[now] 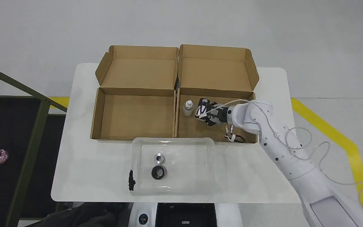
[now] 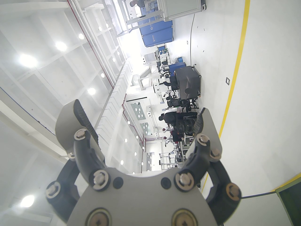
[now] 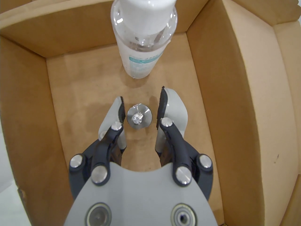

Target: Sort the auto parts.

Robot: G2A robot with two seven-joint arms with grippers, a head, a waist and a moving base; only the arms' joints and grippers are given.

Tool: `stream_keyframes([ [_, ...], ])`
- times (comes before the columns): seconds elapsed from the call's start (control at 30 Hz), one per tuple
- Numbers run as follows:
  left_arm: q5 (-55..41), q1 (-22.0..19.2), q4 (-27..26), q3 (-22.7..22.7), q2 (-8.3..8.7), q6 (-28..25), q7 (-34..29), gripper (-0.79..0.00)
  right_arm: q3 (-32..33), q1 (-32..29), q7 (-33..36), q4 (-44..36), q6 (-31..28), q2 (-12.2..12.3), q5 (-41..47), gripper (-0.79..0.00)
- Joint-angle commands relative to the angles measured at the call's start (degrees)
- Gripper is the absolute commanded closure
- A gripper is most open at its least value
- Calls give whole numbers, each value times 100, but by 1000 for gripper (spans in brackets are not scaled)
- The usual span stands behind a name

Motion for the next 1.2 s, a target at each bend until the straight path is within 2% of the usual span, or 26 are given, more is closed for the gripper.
stream_keyframes([
  [0.0,0,0,0,0,0,0,0,-785,67,-14,-5,-71,-39,18,13,-339],
  [0.2,0,0,0,0,0,0,0,-785,490,-206,-20,-613,-266,146,106,-351],
  [0.43,0,0,0,0,0,0,0,-785,1032,-763,51,-1561,-411,317,318,-372],
  [0.6,0,0,0,0,0,0,0,-785,1195,-1124,117,-2219,-468,387,417,-379],
  [0.9,0,0,0,0,0,0,0,-785,1089,-1497,58,-2838,-496,415,621,-385],
  [1.17,0,0,0,0,0,0,0,-785,557,-1570,25,-3174,-389,349,481,-382],
])
